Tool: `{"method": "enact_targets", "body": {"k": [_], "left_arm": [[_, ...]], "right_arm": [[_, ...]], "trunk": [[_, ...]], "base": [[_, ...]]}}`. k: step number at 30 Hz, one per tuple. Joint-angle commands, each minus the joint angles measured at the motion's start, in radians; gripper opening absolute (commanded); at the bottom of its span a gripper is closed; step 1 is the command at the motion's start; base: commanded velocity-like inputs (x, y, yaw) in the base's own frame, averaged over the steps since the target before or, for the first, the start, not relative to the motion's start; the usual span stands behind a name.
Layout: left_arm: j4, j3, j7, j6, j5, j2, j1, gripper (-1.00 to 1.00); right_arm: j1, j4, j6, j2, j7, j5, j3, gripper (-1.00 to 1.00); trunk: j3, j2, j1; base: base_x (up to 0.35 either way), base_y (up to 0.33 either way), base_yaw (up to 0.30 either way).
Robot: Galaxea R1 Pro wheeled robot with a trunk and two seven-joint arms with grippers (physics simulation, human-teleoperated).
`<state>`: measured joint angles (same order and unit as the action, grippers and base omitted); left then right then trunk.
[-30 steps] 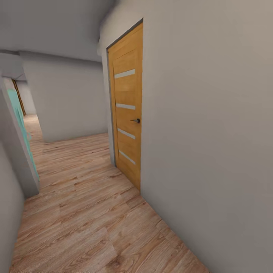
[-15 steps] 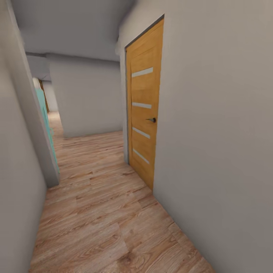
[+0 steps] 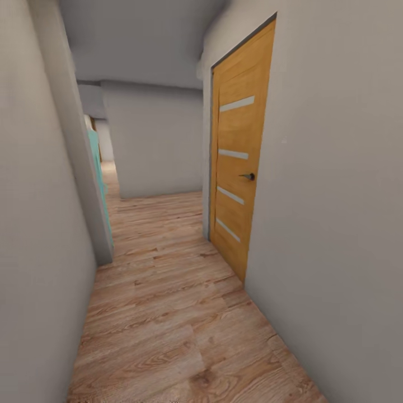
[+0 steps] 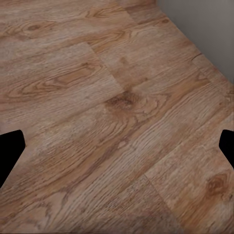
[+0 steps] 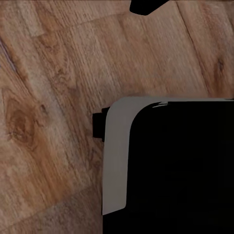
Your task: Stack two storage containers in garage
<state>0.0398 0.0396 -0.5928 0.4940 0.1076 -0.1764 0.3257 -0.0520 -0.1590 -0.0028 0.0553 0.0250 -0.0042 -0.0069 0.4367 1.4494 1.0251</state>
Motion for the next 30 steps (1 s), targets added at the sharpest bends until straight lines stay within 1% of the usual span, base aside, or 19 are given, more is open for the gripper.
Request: {"method": "enact_targets", "body": {"k": [1, 13, 17, 22, 30], "left_arm": [[-0.001, 0.003, -0.01, -0.003, 0.009, 0.0, 0.001, 1.0], [-0.001, 0.003, -0.01, -0.003, 0.009, 0.0, 0.001, 1.0], [-0.001, 0.003, -0.01, -0.003, 0.009, 0.0, 0.001, 1.0], [-0.001, 0.003, -0.01, -0.003, 0.009, 0.0, 0.001, 1.0], [-0.001, 0.003, -0.01, -0.003, 0.009, 0.0, 0.001, 1.0]], "right_arm": [[0.0, -0.001, 0.0, 0.0, 0.003, 0.0, -0.001, 1.0], [0.0, -0.001, 0.0, 0.0, 0.003, 0.0, -0.001, 1.0], [0.0, -0.001, 0.0, 0.0, 0.003, 0.0, -0.001, 1.0], [0.0, -0.001, 0.0, 0.0, 0.003, 0.0, -0.001, 1.0], [0.0, -0.001, 0.0, 0.0, 0.003, 0.0, -0.001, 1.0]], "trunk": [[0.002, 0.001, 0.0], [0.009, 0.001, 0.0], [0.01, 0.001, 0.0], [0.011, 0.001, 0.0], [0.011, 0.001, 0.0]], "base": [[0.0, 0.0, 0.264], [0.0, 0.0, 0.264], [0.033, 0.0, 0.153], [0.214, 0.0, 0.042], [0.32, 0.0, 0.008]]}}
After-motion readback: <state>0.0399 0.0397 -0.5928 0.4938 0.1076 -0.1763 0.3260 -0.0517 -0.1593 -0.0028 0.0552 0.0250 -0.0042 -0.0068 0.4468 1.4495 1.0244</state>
